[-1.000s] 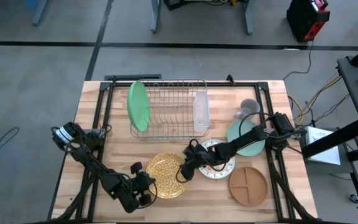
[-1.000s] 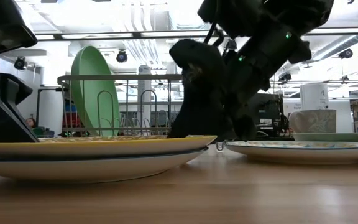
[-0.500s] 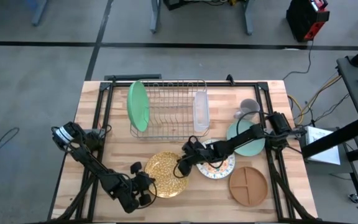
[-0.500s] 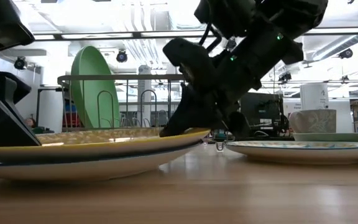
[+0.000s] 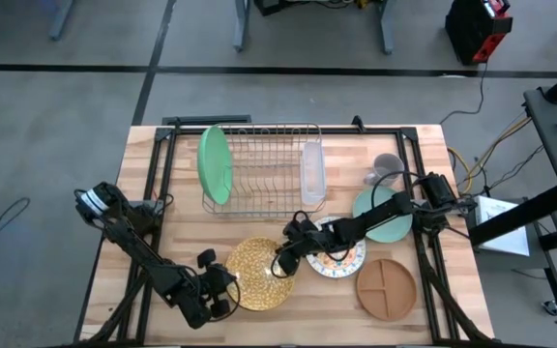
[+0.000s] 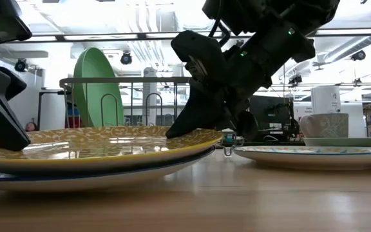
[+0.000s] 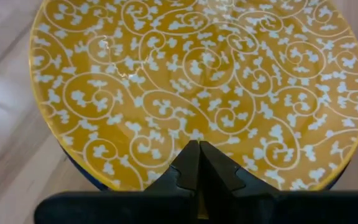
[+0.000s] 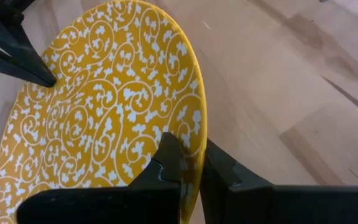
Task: Sort dishes
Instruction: Put the yellow plate in the dish rack
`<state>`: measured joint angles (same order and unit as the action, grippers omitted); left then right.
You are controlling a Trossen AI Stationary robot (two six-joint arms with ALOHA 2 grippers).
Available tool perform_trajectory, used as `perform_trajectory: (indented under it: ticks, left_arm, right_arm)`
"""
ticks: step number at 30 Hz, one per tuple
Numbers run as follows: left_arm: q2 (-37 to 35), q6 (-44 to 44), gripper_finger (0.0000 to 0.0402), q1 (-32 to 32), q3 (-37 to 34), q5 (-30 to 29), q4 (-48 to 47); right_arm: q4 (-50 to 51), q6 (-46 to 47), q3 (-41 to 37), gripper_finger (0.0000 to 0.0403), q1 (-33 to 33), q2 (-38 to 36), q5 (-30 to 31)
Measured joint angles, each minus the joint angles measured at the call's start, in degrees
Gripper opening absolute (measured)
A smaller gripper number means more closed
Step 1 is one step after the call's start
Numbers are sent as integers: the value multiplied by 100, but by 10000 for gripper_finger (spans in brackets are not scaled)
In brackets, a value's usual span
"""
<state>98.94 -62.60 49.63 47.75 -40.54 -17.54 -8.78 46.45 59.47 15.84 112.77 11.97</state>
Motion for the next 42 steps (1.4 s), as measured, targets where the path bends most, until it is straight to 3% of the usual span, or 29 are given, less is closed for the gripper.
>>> perform_trajectory:
  ticks: [7, 11, 18, 29, 42]
  left_arm:
    - [-72, -6, 0, 2, 84, 296, -71]
    - [-70, -96, 0, -7, 90, 659, -115]
    - [111, -332, 0, 0, 107, 669, -145]
    - [310, -462, 0, 7, 98, 692, -91]
    - [341, -464, 0, -20, 76, 251, 61]
  right_arm:
    - [69, 134, 6, 12, -42, 4, -214]
    - [138, 35, -5, 47, -43, 30, -183]
    - [181, 42, -9, 113, -48, 33, -119]
    - [256, 68, -7, 173, -63, -270, -453]
    - [259, -21, -9, 175, -79, -348, -654]
